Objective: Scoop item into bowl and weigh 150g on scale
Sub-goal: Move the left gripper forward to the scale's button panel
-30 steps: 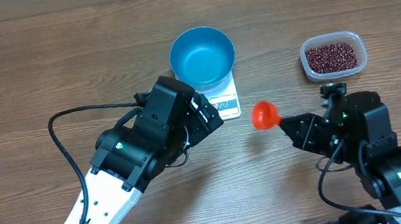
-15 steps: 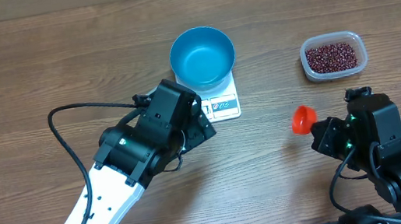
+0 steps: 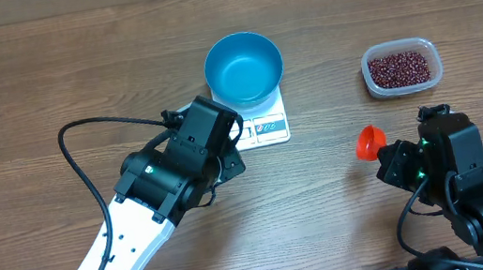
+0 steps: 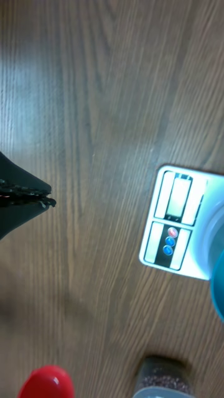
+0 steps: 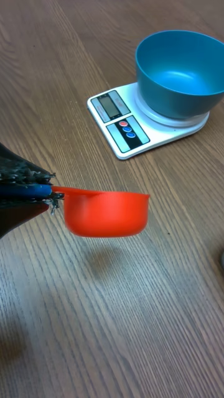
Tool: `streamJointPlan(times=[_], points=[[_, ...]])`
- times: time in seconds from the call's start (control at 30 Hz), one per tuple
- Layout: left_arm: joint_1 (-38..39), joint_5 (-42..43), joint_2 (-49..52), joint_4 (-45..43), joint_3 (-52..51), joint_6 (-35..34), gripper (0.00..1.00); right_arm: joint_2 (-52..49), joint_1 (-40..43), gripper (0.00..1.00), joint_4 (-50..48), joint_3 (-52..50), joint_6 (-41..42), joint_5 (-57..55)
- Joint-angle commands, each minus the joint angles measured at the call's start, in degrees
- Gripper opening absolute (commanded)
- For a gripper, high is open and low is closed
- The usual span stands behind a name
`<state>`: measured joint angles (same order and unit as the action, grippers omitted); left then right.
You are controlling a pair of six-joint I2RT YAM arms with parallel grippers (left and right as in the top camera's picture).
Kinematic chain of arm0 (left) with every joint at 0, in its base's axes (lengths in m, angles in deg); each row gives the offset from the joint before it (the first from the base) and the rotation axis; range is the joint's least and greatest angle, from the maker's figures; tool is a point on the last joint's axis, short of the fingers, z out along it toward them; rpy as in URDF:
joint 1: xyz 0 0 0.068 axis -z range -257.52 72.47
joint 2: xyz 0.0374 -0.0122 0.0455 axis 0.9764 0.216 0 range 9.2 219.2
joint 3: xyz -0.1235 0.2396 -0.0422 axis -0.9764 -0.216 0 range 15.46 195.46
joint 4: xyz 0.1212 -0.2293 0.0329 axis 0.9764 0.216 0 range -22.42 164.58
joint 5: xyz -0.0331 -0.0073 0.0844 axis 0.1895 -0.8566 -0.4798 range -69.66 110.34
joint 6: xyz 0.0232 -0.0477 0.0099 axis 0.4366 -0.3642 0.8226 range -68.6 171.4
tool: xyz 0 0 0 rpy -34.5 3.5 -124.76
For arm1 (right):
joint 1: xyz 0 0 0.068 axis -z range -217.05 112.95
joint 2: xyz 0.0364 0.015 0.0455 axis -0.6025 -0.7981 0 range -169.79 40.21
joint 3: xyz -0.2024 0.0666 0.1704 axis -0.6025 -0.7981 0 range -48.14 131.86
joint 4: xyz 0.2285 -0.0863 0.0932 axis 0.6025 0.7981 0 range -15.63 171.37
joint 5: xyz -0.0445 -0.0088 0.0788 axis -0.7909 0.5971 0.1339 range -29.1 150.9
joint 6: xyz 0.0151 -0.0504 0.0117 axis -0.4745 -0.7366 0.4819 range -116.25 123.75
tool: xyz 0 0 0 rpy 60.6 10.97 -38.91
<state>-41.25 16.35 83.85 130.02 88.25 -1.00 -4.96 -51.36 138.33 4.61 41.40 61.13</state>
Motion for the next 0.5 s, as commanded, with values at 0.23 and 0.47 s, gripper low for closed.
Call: streamJointPlan(times=[0.23,0.47], points=[[6.36,-13.05,0.24,-0.83,-1.2,6.14,0.04,0.2,-0.2,0.04,-0.42,1.77,-0.24,-1.22],[9.31,-15.87,0.26,-10.14,-9.09,6.14,0.04,0.2,-0.2,0.04,-0.57,1.77,-0.22,-1.2]])
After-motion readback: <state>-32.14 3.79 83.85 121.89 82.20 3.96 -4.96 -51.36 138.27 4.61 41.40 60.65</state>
